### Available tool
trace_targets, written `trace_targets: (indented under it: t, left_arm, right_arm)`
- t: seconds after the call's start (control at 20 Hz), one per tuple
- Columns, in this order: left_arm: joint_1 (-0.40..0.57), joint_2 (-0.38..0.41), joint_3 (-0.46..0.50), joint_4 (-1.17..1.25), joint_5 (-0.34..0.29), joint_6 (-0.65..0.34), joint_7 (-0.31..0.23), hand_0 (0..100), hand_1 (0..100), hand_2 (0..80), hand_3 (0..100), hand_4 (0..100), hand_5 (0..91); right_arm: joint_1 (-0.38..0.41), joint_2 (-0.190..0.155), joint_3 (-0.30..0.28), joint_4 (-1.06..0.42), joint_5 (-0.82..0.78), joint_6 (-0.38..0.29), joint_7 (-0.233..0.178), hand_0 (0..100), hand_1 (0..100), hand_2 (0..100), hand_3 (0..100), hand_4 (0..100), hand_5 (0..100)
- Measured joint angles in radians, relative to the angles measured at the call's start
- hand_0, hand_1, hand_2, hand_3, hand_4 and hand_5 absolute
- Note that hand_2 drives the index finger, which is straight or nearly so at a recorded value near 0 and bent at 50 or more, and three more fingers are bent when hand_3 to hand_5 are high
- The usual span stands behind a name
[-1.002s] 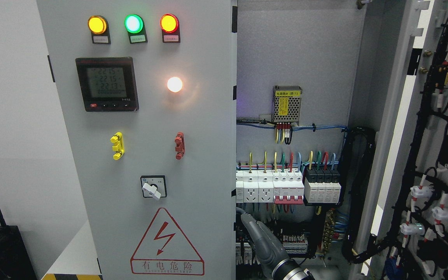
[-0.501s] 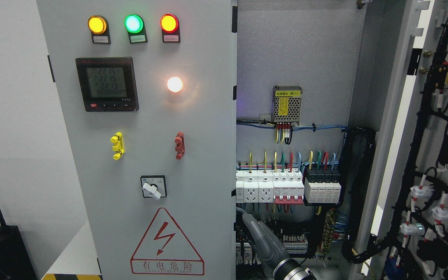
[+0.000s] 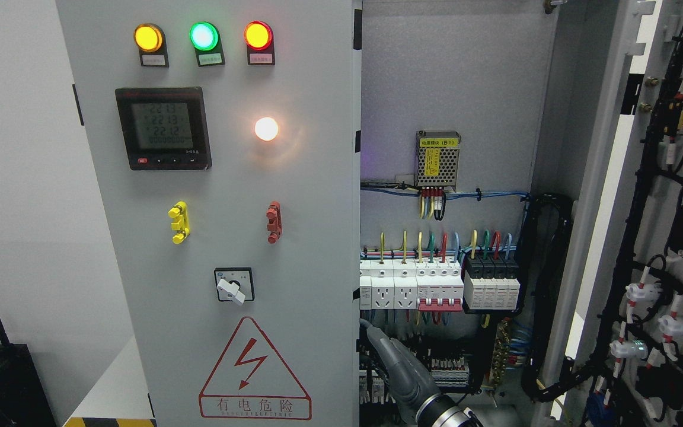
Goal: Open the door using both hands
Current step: 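Move the right hand up along the indicator-light door's inner edge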
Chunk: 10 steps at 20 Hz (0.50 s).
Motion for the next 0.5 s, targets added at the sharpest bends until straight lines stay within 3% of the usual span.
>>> trace_targets:
  t: [0.5]
  left_arm:
    - [0.000,0.000,0.006,0.000,0.000,-0.002,0.000,0,0,0.0,0,0,0.0]
  right_arm:
    - [-0.008,-0.001,-0.002,0.016,-0.013,0.000,0.013,38,0,0,0,0,0]
